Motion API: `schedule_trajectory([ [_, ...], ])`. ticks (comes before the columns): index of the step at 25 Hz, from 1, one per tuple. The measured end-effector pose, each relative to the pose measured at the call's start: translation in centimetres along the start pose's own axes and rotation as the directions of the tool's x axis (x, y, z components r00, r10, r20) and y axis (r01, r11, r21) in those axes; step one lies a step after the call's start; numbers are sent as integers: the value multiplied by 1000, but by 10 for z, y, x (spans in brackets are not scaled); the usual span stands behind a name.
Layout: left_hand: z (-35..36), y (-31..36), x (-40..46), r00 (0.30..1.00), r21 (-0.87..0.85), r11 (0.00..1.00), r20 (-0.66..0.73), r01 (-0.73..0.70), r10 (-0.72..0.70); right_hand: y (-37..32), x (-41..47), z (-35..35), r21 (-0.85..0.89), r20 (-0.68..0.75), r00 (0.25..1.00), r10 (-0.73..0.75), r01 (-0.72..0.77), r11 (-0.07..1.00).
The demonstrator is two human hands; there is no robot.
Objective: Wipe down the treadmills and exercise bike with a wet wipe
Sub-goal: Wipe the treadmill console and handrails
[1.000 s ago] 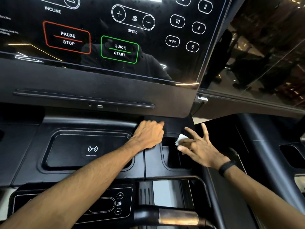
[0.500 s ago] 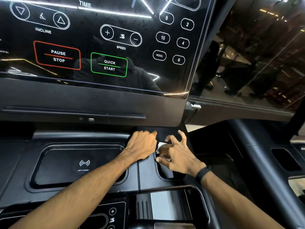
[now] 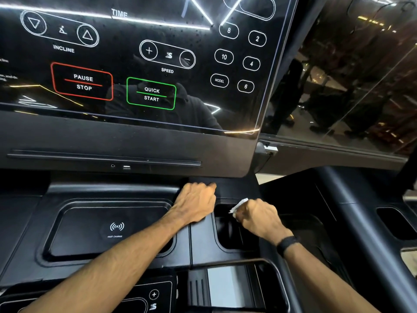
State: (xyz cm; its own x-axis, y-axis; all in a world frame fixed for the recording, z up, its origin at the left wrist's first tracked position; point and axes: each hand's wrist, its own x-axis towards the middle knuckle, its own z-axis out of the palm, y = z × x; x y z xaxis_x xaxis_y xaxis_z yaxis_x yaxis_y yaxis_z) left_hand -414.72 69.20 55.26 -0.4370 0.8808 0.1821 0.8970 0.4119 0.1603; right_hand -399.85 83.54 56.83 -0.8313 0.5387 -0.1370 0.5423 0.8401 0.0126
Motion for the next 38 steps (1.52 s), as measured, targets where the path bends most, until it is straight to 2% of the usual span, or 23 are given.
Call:
schedule_trajectory([
  [4,1,-1,-1,1000,-7,1000,-17,-1,1,-14,9,-3,85,78,993,91,-97,992],
  [7,2,0,0,1000,-22,1000,-17,-1,1,-23,11,-5,84,143,990,1,-13,996],
  [11,1,-1,0,1000,-21,1000,-15,2,-2,-47,6,-5,161,120,982,-143,123,979],
  [14,0,-2,-1,1000,-35,999,-12,2,-3,-36,4,-8,218,140,986,-86,54,974],
  [21,1,-2,-1,1000,-42,999,-12,-11,11,-20,3,0,154,219,972,86,-122,980],
  [25,1,-2,0,1000,-44,999,-11,-12,12,-34,7,0,188,225,970,92,-136,973],
  [29,3,-2,1,1000,-36,999,-17,-14,14,-55,9,0,233,256,967,-15,-47,971],
  [32,2,-2,1,1000,-30,999,-16,-12,11,-57,5,0,195,256,966,-39,-12,981],
  [34,3,-2,0,1000,-45,999,-17,-13,12,-48,6,-3,167,234,970,65,-106,980],
  [36,2,-3,0,1000,-55,998,-22,-16,14,-41,6,-4,61,190,970,155,-169,984],
  [38,2,-3,0,999,-54,998,-27,-21,19,-43,4,-4,5,166,973,163,-166,986],
])
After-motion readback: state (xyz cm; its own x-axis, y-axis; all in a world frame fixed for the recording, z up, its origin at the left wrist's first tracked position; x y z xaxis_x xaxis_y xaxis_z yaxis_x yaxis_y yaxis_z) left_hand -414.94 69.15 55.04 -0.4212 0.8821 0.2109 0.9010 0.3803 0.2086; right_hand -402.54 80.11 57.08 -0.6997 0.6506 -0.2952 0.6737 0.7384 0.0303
